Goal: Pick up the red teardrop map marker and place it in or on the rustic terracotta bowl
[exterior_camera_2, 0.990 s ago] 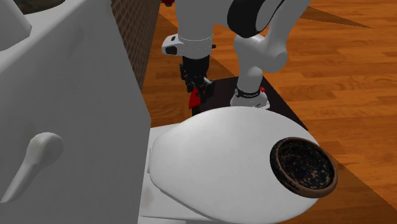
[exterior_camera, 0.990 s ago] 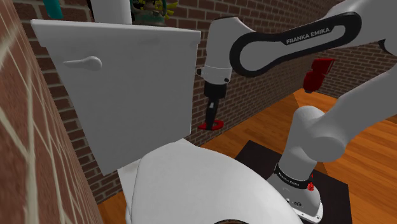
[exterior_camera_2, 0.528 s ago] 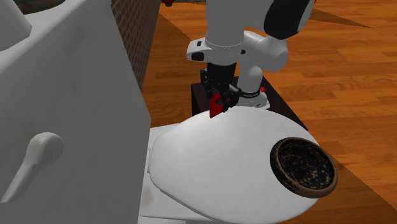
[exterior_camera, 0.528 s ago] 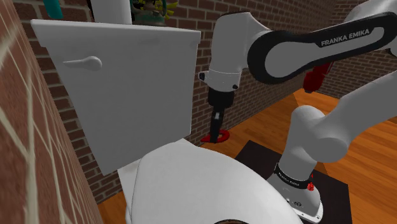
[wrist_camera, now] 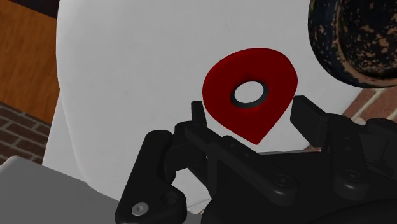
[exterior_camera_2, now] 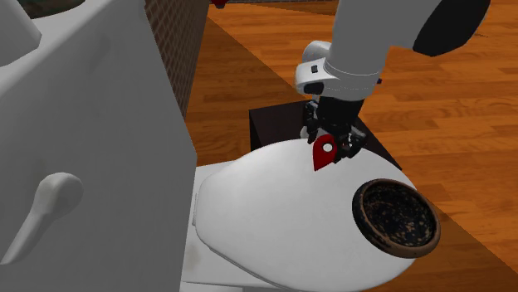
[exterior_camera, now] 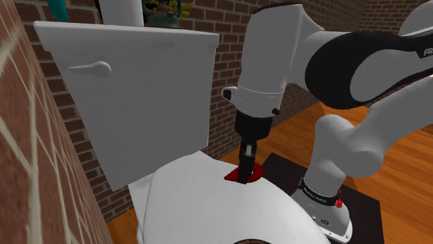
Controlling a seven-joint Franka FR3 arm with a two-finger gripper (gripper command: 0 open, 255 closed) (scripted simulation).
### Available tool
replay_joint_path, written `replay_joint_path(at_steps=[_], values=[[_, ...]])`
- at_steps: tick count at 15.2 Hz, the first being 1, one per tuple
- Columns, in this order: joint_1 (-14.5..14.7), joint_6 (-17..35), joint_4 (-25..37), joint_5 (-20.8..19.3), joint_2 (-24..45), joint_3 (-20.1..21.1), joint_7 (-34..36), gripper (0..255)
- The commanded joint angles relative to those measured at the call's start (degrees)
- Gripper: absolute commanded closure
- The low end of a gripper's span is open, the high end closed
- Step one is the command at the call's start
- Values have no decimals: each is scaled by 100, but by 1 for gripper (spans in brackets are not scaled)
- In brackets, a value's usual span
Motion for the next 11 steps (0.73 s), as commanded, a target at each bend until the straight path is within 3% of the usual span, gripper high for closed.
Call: replay_joint_path(at_steps=[1, 11], values=[[114, 56, 58, 158, 65, 270, 297, 255], [311, 144, 1024, 550, 780, 1643, 1799, 255]])
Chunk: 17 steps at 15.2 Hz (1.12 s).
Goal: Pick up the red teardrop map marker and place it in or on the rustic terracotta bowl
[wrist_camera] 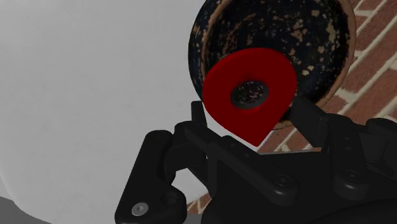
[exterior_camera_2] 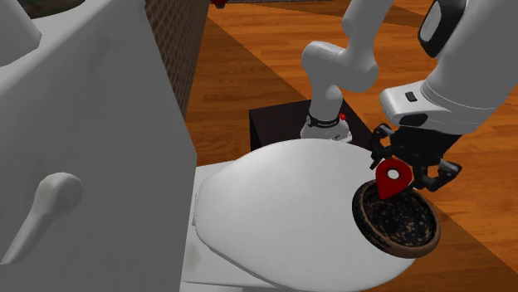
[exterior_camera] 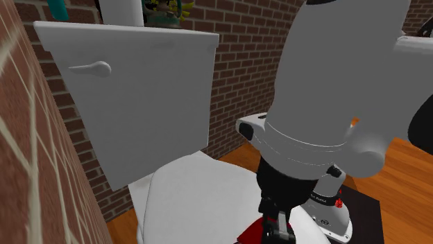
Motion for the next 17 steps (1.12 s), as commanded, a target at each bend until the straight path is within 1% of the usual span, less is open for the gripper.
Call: replay_joint_path(at_steps=[1, 3, 17], values=[[-42, 47, 265, 5, 234, 305, 315, 255], [-101, 85, 545, -19, 472, 636, 648, 255], [-217, 1265, -205, 74, 896, 1169, 687, 255]])
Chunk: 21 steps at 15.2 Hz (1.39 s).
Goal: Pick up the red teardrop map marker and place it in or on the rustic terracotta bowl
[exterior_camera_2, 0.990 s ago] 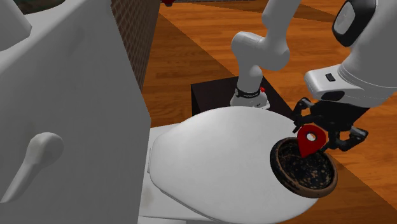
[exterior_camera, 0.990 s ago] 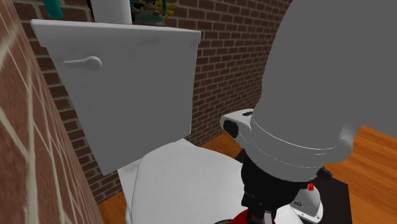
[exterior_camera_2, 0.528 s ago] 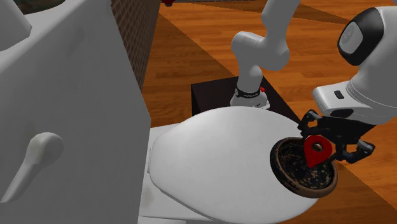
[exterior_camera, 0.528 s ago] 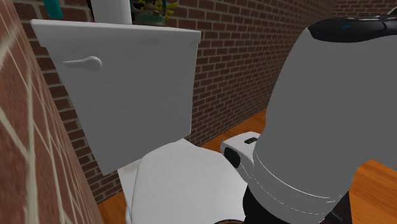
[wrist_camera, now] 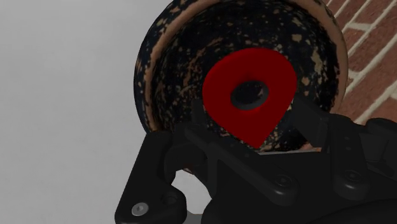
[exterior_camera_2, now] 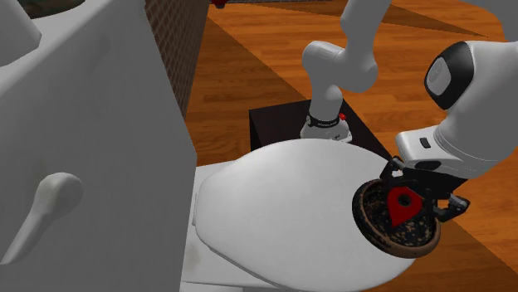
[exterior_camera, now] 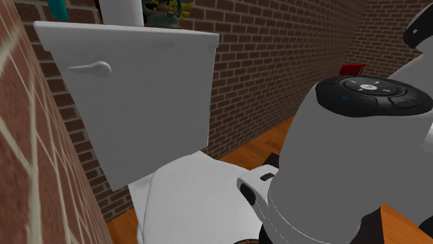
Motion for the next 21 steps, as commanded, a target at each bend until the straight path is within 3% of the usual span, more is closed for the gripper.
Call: replay_joint_path(at_steps=[1, 9, 10, 15, 19, 21], values=[[-39, 195, -91, -6, 102, 101, 20, 255], [-45, 225, -106, -7, 118, 116, 24, 255], [-45, 225, -106, -7, 118, 116, 24, 0], [-45, 225, -106, -7, 118, 116, 24, 0], [72, -601, 353, -30, -250, -286, -37, 0], [74, -601, 352, -30, -251, -287, -37, 0]])
